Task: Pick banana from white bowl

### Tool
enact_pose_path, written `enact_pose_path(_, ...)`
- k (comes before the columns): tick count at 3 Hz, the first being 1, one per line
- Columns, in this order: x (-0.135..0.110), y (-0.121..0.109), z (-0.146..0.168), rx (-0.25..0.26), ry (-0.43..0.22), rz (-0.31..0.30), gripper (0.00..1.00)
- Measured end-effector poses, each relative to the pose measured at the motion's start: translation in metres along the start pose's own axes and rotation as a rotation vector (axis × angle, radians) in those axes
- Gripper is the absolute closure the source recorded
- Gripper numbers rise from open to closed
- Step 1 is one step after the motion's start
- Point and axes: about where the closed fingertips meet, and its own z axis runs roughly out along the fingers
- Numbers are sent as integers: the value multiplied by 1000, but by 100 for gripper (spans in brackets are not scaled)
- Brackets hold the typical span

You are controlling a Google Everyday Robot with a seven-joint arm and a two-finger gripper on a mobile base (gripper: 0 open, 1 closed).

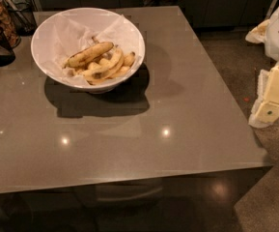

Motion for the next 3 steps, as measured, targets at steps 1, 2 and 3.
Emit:
enact_pose_path(1,0,0,0,0,0,0,0)
enact_pose_path(2,-20,-17,-7,22,-6,-20,0)
enact_pose_path(3,-51,-46,-14,19,-6,-67,0)
